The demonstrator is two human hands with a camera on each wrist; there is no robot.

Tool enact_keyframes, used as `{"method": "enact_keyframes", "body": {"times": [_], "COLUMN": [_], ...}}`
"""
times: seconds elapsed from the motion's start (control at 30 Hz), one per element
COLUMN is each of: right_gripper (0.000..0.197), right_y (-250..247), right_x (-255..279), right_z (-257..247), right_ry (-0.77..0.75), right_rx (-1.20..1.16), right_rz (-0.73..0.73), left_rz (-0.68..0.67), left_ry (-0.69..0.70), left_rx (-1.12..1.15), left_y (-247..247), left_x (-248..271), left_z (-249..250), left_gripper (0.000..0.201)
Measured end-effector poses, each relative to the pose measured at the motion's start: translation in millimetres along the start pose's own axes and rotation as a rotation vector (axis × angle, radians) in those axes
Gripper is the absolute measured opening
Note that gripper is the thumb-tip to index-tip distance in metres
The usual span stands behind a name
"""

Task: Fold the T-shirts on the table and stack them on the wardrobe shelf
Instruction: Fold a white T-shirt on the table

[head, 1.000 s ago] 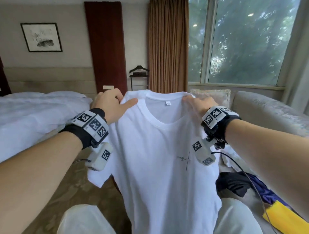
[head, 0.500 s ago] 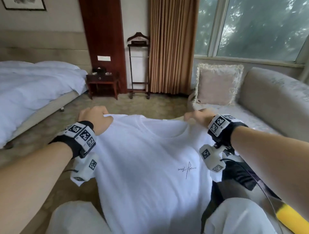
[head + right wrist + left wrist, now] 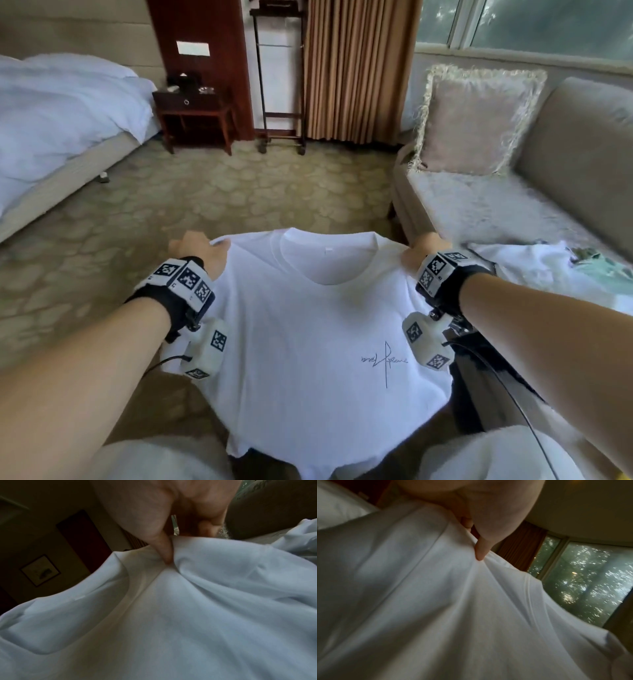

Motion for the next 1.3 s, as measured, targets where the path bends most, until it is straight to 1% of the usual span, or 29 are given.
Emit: {"method": "enact_keyframes", "body": {"times": [0.07, 0.17, 0.23, 0.3, 0.4, 0.43, 0.47, 0.57, 0.6, 0.7, 0.73, 0.77, 0.8, 0.83, 0.87, 0.93, 0.97, 1.0, 1.03, 1.07, 1.13, 1.17, 1.2, 1.23, 1.27, 1.3], "right_gripper": [0.023, 0.031, 0.028, 0.023, 0.021, 0.021, 0.021, 0.02, 0.021, 0.027, 0.031, 0.036, 0.043, 0.049, 0.054, 0.059, 0.06, 0.061, 0.063, 0.063, 0.052, 0.045, 0.034, 0.022, 0.015, 0.016], "right_y": [21, 57, 77, 93, 108, 112, 117, 127, 129, 135, 136, 135, 133, 129, 123, 108, 101, 93, 89, 86, 88, 92, 97, 100, 104, 107], "right_x": [-16, -50, -67, -82, -104, -109, -115, -129, -132, -139, -139, -138, -136, -133, -129, -121, -118, -112, -106, -98, -82, -76, -69, -61, -55, -51], "right_z": [4, 7, 7, 8, 13, 13, 12, 7, 6, 0, 1, 1, 2, 3, 5, 14, 22, 31, 41, 52, 69, 77, 85, 92, 99, 108], "right_ry": [0.029, 0.057, 0.074, 0.08, 0.113, 0.117, 0.114, 0.093, 0.073, -0.004, -0.009, -0.006, -0.001, 0.001, 0.007, 0.024, 0.043, 0.073, 0.118, 0.15, 0.185, 0.187, 0.182, 0.189, 0.195, 0.22], "right_rx": [0.034, 0.086, 0.132, 0.158, 0.149, 0.142, 0.13, 0.072, 0.05, 0.05, 0.061, 0.083, 0.11, 0.135, 0.137, 0.134, 0.138, 0.123, 0.102, 0.067, -0.001, -0.029, -0.066, -0.082, -0.112, -0.138], "right_rz": [-0.036, -0.071, -0.092, -0.106, -0.115, -0.124, -0.131, -0.135, -0.133, -0.121, -0.116, -0.11, -0.105, -0.098, -0.093, -0.091, -0.103, -0.128, -0.173, -0.224, -0.337, -0.396, -0.453, -0.496, -0.512, -0.522], "left_rz": [-0.036, -0.075, -0.093, -0.116, -0.165, -0.182, -0.189, -0.185, -0.175, -0.221, -0.224, -0.219, -0.191, -0.154, -0.106, -0.022, -0.012, -0.046, -0.118, -0.234, -0.474, -0.567, -0.605, -0.606, -0.593, -0.577], "left_ry": [-0.057, -0.145, -0.189, -0.204, -0.201, -0.204, -0.206, -0.2, -0.204, -0.193, -0.175, -0.16, -0.153, -0.142, -0.114, -0.013, 0.041, 0.082, 0.119, 0.126, 0.165, 0.193, 0.21, 0.201, 0.18, 0.163], "left_rx": [0.031, 0.048, 0.04, 0.045, -0.002, -0.002, 0.016, 0.02, 0.008, -0.05, -0.073, -0.111, -0.138, -0.175, -0.207, -0.211, -0.186, -0.165, -0.169, -0.176, -0.201, -0.207, -0.21, -0.218, -0.229, -0.241], "left_y": [22, 54, 76, 95, 119, 124, 128, 133, 134, 148, 155, 155, 153, 148, 142, 130, 128, 133, 142, 157, 191, 207, 220, 229, 235, 238], "left_x": [-19, -42, -57, -71, -96, -103, -110, -127, -131, -137, -140, -135, -129, -119, -110, -92, -82, -75, -65, -53, -19, -3, 8, 13, 19, 26], "left_z": [-9, -27, -37, -40, -43, -44, -43, -38, -37, -35, -35, -33, -28, -23, -16, 5, 19, 29, 42, 51, 69, 77, 81, 83, 84, 87], "left_gripper": [0.051, 0.054, 0.059, 0.061, 0.074, 0.074, 0.069, 0.049, 0.05, 0.057, 0.068, 0.084, 0.091, 0.084, 0.072, 0.053, 0.044, 0.035, 0.029, 0.028, 0.032, 0.039, 0.052, 0.064, 0.072, 0.076]}}
Point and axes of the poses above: each hand's wrist, its own x-axis away from the middle knuckle, its own y-axis out of the palm, z = x × y, the point moved 10 cm from there along -x, towards the middle knuckle, and after that the axes turned 7 degrees about x, right-handed, at the moved point
